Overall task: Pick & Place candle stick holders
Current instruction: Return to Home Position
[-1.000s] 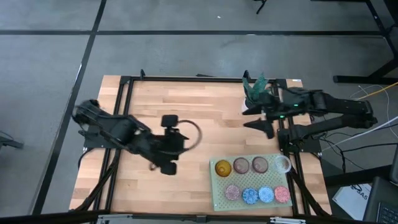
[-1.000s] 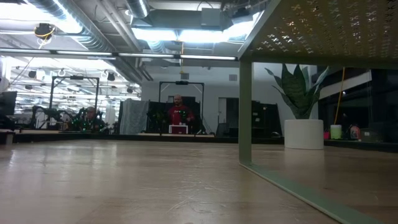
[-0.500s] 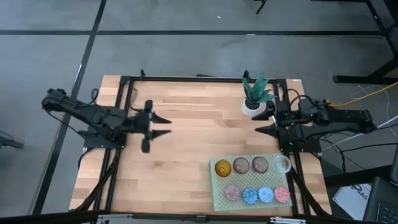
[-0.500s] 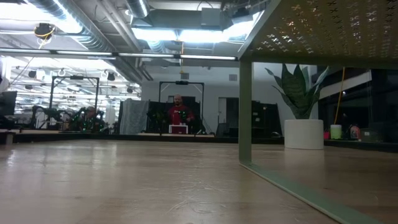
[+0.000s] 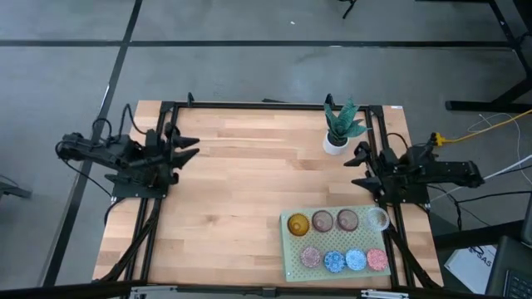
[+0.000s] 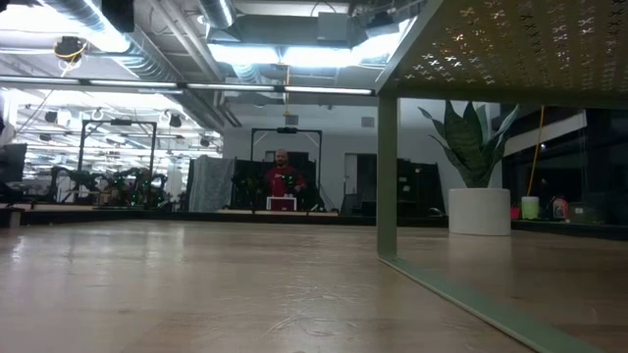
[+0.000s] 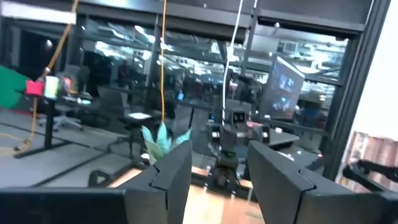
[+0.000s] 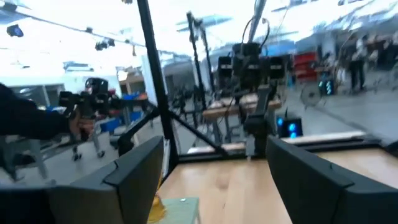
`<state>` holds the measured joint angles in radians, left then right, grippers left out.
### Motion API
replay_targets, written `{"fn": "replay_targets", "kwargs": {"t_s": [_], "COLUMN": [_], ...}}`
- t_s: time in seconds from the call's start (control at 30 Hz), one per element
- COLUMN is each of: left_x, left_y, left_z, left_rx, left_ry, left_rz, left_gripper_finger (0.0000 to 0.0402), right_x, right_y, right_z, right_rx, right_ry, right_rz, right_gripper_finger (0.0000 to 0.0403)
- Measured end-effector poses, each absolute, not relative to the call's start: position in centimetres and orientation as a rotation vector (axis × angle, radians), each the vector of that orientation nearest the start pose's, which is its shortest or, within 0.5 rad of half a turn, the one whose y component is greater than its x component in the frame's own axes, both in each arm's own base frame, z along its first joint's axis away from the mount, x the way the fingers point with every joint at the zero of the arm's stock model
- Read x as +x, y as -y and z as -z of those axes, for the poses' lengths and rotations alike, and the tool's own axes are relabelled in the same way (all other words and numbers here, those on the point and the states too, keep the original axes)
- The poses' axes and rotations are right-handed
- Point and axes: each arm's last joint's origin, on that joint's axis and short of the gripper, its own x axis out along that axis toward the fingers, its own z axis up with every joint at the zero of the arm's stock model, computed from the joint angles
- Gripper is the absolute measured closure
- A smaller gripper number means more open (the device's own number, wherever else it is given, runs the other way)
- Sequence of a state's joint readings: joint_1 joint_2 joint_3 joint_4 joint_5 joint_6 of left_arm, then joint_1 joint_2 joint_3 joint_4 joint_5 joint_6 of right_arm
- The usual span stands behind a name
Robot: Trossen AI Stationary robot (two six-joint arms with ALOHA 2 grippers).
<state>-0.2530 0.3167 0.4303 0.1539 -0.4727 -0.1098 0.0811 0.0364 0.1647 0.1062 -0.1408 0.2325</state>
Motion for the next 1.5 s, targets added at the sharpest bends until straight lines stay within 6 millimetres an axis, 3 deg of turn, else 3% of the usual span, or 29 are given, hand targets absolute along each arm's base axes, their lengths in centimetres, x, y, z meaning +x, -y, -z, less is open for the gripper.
{"fn": "replay_targets", "kwargs": {"t_s": [0.27,0.53,0.8,1.23,1.5], "left_x": [8.9,9.9,9.9,9.5,9.4], "left_y": [0.6,0.5,0.5,0.7,0.7], "left_z": [-29.1,-26.5,-24.4,-19.3,-18.4], "left_rx": [-0.245,-0.296,-0.277,-0.180,-0.074], "left_ry": [0.227,0.262,0.256,0.263,0.187], "left_rz": [-0.241,-0.263,-0.235,-0.176,-0.181], "left_gripper_finger": [0.0251,0.0251,0.0249,0.0249,0.0251], "right_x": [9.4,9.5,9.7,9.7,9.7], "right_y": [-1.1,-1.0,0.0,0.0,0.0], "right_z": [-18.7,-18.3,-17.1,-17.1,-17.1], "right_rx": [0.194,0.049,0.211,0.080,0.080], "right_ry": [0.204,0.186,0.075,0.064,0.064], "right_rz": [-0.225,-0.171,0.169,0.189,0.189], "right_gripper_finger": [0.0116,0.0116,0.0116,0.0116,0.0116]}}
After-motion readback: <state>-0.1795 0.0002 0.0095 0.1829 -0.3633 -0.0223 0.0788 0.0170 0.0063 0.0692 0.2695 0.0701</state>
